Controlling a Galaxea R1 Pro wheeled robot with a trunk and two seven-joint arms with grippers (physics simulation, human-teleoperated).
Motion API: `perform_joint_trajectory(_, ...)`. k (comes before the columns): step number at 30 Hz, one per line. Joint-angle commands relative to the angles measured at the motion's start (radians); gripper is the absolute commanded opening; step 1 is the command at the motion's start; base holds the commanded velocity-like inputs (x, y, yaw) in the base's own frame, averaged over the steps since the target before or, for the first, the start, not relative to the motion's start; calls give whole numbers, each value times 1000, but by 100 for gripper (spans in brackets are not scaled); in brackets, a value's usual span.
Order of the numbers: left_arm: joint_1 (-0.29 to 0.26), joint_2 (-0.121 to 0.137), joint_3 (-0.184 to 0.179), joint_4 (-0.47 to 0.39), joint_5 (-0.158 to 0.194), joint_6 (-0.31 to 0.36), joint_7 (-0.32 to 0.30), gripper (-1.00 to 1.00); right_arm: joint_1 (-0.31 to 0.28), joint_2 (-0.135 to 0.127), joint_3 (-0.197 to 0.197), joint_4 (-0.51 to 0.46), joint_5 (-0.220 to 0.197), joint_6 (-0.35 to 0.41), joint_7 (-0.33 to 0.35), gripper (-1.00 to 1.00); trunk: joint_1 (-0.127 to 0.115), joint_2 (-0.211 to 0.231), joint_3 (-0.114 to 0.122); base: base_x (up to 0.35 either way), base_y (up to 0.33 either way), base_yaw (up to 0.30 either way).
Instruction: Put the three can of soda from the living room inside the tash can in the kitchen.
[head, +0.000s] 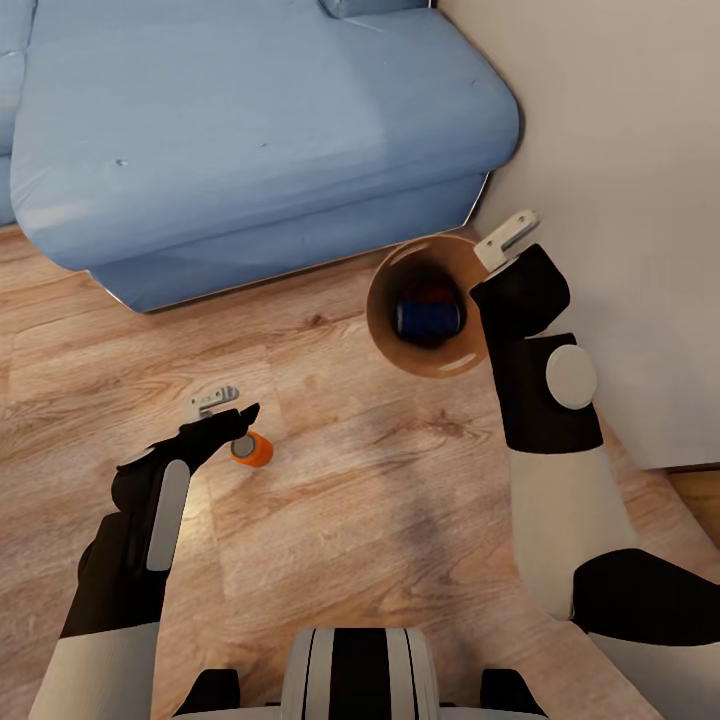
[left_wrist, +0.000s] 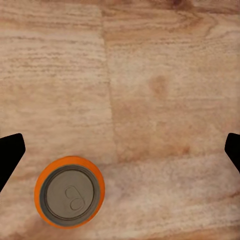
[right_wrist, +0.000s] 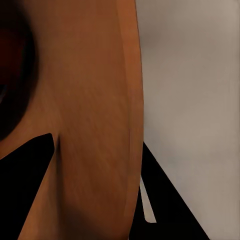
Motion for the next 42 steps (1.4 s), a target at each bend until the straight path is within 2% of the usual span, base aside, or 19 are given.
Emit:
perform_joint_trajectory(1,1,1,0,1,0,-3,-1,100,4,0,1,-1,8,0,-1,-100,0,0,0,0,0,0)
perform_joint_trajectory(14,7,11,2,50,-4,-56,-5,100,21,0,1,-2,4,0,-1,-100,0,0,0,0,0,0)
perform_joint_trajectory(27,80,12,3,90,-7,-134,-6,100,32,0,0,-2,3,0,-1,-100,0,0,0,0,0,0)
perform_joint_trajectory(42,87,12,1,91,-3,-142,-4,100,59,0,0,-27,3,0,-1,-100,0,0,0,0,0,0)
